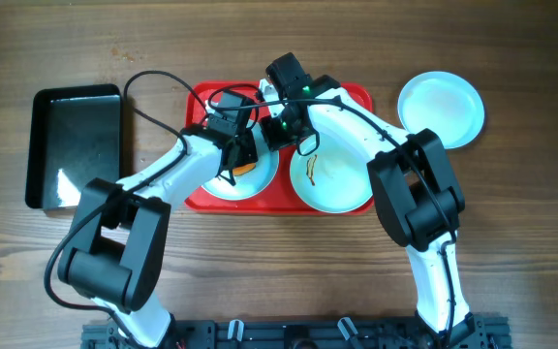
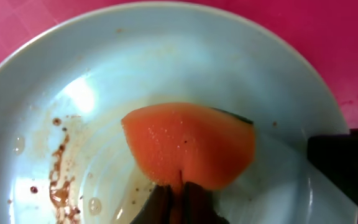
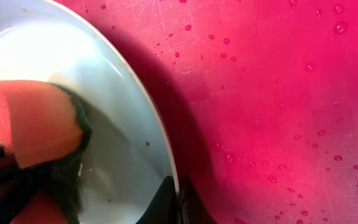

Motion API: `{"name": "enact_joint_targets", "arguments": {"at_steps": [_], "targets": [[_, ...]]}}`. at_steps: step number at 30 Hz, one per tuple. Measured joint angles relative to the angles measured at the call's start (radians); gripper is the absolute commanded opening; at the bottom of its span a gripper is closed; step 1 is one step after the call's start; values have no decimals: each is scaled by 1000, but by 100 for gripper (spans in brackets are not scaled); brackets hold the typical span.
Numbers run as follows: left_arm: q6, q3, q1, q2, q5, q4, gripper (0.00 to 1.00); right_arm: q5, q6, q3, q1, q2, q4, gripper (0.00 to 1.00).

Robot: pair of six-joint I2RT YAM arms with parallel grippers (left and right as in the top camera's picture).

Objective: Clean dirty plates on tray and stack at the side

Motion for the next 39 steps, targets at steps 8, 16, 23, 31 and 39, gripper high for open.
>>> {"name": "enact_joint_targets", "arguments": {"at_steps": [8, 16, 23, 31, 39], "targets": [[0, 14, -1, 0, -167, -148, 4, 0, 0, 0, 0, 0, 0, 4], [0, 9, -1, 11, -353, -180, 4, 0, 0, 0, 0, 0, 0, 4], [0, 14, -1, 16, -395, -180, 4, 0, 8, 0, 3, 0, 1, 4], [0, 25, 0, -31, -276, -107, 4, 0, 15, 0, 3, 0, 1, 4], [0, 33, 0, -39, -122, -65, 4, 0, 15, 0, 3, 0, 1, 4]]}}
